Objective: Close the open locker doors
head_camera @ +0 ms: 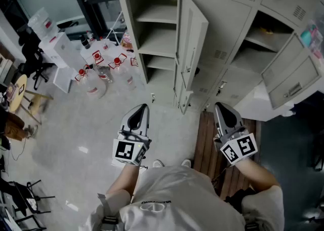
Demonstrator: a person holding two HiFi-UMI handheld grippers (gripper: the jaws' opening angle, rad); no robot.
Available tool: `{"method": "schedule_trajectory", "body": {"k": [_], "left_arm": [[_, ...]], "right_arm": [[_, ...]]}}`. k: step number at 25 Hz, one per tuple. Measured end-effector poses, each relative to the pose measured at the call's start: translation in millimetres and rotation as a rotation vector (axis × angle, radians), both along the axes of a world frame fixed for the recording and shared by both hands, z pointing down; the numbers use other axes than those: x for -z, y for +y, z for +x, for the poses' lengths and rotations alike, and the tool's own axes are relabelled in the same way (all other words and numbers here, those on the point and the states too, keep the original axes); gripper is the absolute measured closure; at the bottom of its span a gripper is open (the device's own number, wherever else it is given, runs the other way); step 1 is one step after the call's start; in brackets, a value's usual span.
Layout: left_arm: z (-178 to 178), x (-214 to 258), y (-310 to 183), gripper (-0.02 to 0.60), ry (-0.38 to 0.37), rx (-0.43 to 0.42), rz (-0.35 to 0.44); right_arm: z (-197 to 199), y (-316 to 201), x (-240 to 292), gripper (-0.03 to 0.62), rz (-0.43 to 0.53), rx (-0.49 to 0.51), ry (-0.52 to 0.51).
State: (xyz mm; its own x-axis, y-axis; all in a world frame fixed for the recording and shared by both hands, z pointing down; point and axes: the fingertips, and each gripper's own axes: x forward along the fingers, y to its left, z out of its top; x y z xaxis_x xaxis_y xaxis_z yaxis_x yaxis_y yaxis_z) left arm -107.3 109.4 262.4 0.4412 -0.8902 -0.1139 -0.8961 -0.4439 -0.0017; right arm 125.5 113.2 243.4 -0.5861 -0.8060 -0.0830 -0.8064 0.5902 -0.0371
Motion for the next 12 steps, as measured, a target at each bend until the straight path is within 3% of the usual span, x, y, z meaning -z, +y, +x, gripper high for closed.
{"method": "schedule_trajectory", "body": {"k": [6,12], "left_arm": [[-16.5,-3.3,-2.9,0.583,0.028,-0.022,-0.012],[-23.1,-10.0,-5.5,0.583,0.043,-0.102,-0.013]], "right_arm": [[-18.7,0.1,2.5,0.583,0.003,0.000,-0.022],[-34.3,-1.9,4.2,0.582,0.003,-0.037,-0.034]]}}
